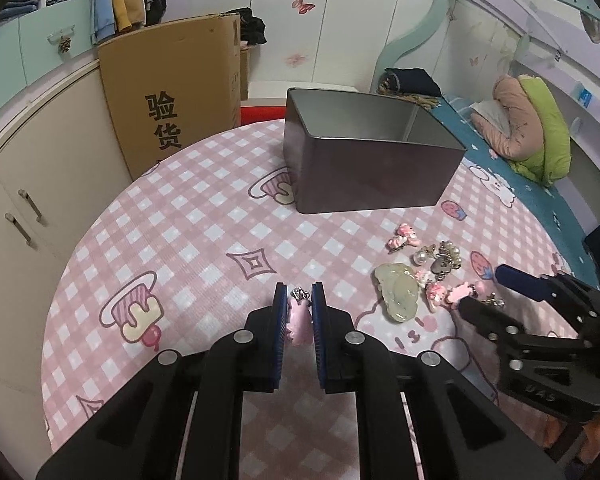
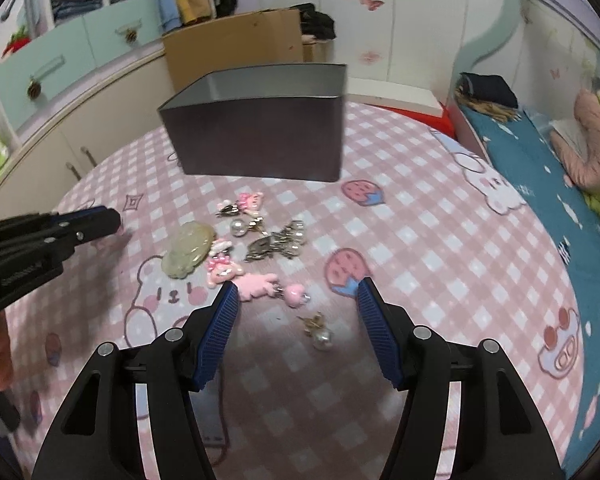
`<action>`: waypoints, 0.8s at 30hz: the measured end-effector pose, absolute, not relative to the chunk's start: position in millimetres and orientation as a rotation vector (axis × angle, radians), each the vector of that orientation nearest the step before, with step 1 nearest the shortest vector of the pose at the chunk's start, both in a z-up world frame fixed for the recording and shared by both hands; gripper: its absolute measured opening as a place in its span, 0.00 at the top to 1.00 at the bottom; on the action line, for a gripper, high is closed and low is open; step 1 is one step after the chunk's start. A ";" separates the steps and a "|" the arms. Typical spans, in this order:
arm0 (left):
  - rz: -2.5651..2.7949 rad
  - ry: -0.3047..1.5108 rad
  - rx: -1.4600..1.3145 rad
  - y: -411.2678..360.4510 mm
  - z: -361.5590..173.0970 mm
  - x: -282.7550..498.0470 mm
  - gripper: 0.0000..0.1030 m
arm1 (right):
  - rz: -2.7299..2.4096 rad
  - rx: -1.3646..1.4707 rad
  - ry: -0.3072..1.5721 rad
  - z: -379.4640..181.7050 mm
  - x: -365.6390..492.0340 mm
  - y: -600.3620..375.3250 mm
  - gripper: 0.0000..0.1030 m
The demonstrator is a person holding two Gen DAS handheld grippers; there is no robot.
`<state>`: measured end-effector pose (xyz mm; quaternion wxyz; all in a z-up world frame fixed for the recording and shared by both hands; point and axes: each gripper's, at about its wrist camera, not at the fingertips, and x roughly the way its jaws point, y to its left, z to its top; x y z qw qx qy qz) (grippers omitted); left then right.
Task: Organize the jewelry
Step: 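Hold the pink charm in the left gripper while the right gripper grasps another pink charm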
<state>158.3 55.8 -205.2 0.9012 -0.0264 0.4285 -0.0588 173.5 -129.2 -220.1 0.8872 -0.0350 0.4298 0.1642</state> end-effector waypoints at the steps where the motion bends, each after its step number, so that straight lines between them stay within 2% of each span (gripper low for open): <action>1: -0.125 0.886 -0.055 56.1 -204.9 157.8 0.90 | 0.344 -0.078 0.893 -220.1 174.3 -127.5 0.42; 12: -0.157 0.890 -0.093 58.8 -203.4 153.8 0.90 | 0.369 -0.128 0.910 -220.0 184.8 -129.8 0.73; 14: -0.160 0.891 -0.094 58.5 -202.9 153.7 0.90 | 0.372 -0.126 0.907 -220.3 183.7 -131.1 0.74; 19: -0.172 0.886 -0.102 56.8 -199.8 153.8 0.90 | 0.375 -0.112 0.897 -220.4 178.9 -135.9 0.87; 24: -0.195 0.880 -0.109 53.4 -194.8 154.2 0.90 | 0.374 -0.094 0.886 -216.6 176.8 -141.0 0.90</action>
